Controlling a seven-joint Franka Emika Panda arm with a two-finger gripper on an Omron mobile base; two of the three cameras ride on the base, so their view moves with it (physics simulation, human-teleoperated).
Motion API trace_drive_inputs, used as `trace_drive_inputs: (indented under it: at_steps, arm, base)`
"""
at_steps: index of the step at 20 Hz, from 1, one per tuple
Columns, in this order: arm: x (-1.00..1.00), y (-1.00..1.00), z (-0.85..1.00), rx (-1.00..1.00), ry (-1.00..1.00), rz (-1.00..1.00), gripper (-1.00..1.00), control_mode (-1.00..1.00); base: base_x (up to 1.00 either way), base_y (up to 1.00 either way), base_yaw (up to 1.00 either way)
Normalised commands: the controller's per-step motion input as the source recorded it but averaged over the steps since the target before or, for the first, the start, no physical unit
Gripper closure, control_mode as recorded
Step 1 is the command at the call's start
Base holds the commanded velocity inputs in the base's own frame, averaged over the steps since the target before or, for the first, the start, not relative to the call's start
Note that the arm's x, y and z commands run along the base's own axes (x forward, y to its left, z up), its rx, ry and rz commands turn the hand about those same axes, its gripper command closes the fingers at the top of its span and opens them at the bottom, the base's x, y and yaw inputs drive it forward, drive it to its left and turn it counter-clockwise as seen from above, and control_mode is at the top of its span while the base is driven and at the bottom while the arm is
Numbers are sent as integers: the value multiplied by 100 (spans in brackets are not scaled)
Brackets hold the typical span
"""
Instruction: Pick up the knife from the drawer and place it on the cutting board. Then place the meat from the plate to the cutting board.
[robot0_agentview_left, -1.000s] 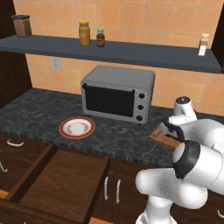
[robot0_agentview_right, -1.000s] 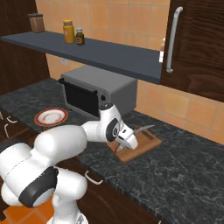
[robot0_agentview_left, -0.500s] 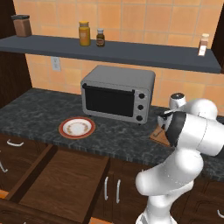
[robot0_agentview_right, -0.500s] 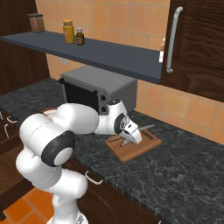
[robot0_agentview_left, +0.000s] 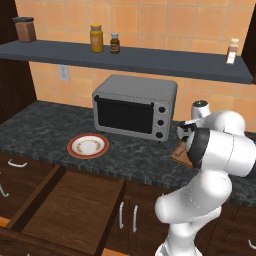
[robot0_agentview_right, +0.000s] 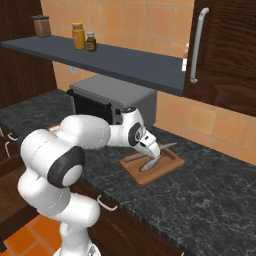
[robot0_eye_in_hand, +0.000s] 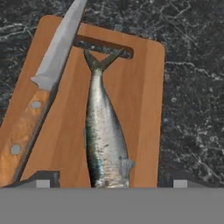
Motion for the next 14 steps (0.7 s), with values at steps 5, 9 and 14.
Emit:
trace_drive_inputs:
  at_steps: [5,9,14]
  arm:
    - [-56,91,58,-12,5,7,-100,-100]
    - [-27,100,74,-20,14,19,-100,-100]
    - [-7,100,76,-10,28,35,-100,-100]
  base:
    - [0,0,0]
    - [0,0,0]
    - [0,0,0]
